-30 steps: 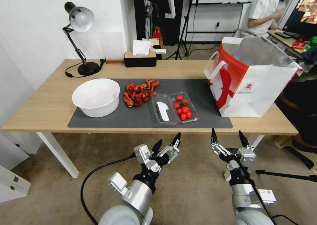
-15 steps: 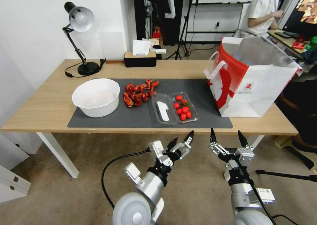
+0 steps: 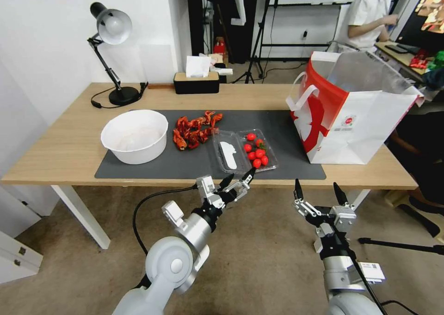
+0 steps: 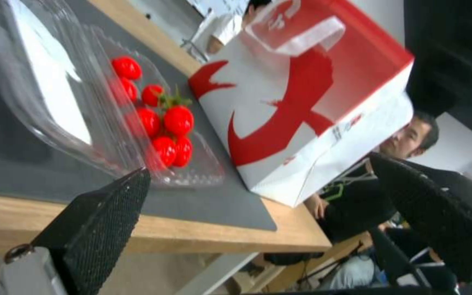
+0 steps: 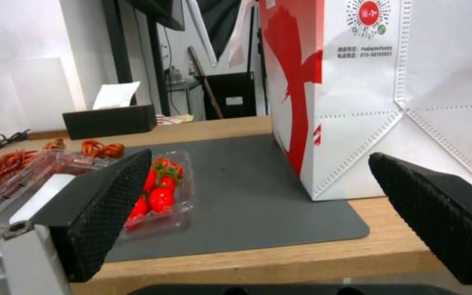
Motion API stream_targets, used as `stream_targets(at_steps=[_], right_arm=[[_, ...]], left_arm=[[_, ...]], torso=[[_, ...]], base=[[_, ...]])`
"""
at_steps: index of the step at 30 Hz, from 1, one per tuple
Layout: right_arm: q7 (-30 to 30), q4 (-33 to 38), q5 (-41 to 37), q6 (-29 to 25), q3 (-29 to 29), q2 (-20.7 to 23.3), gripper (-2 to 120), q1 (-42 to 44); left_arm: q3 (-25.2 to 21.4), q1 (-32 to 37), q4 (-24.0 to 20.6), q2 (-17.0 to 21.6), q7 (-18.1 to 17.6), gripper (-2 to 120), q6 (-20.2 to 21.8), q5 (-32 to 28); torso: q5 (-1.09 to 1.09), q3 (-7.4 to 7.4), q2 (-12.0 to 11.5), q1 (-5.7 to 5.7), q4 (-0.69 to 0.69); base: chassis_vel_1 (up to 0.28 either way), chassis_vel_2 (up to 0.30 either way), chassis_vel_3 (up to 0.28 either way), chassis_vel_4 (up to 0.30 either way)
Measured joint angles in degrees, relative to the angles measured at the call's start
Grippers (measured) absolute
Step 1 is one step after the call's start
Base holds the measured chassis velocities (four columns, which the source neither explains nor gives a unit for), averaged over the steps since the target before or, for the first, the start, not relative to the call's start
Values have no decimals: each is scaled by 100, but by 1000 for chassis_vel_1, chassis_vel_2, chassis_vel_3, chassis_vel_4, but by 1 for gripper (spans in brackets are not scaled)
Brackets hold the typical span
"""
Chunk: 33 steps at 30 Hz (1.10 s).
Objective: Close the disposable takeout box, then place it into the delivery bag.
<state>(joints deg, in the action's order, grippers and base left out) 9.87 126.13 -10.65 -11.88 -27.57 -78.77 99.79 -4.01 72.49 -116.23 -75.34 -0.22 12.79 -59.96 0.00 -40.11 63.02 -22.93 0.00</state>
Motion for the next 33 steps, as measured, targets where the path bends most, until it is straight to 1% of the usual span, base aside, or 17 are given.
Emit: stream_targets(at_steps=[7, 10, 15, 26, 33], right_arm=[[26, 63, 2, 7, -80, 1, 100, 51], [30, 68, 2, 7, -85, -2, 100, 58], [47, 111, 1, 8, -109, -5, 100, 87], [77, 141, -18, 8, -140, 19, 100, 95], [81, 148, -24, 8, -147, 19, 100, 99]], left_arm=[[250, -215, 214, -25, -123, 100, 67, -15], [276, -243, 244, -38, -138, 100, 69, -16], [411, -414, 436, -76, -269, 100, 70, -14], [435, -705, 796, -136, -539, 100, 114, -2], [417, -815, 871, -132, -567, 100, 122, -10]], torso=[[0, 0, 0, 0, 0], [0, 0, 0, 0, 0], [0, 0, 0, 0, 0], [0, 0, 0, 1, 0], [0, 1, 1, 3, 0]], base=[[0, 0, 0, 0], [0, 0, 0, 0], [0, 0, 0, 0], [0, 0, 0, 0], [0, 0, 0, 0]])
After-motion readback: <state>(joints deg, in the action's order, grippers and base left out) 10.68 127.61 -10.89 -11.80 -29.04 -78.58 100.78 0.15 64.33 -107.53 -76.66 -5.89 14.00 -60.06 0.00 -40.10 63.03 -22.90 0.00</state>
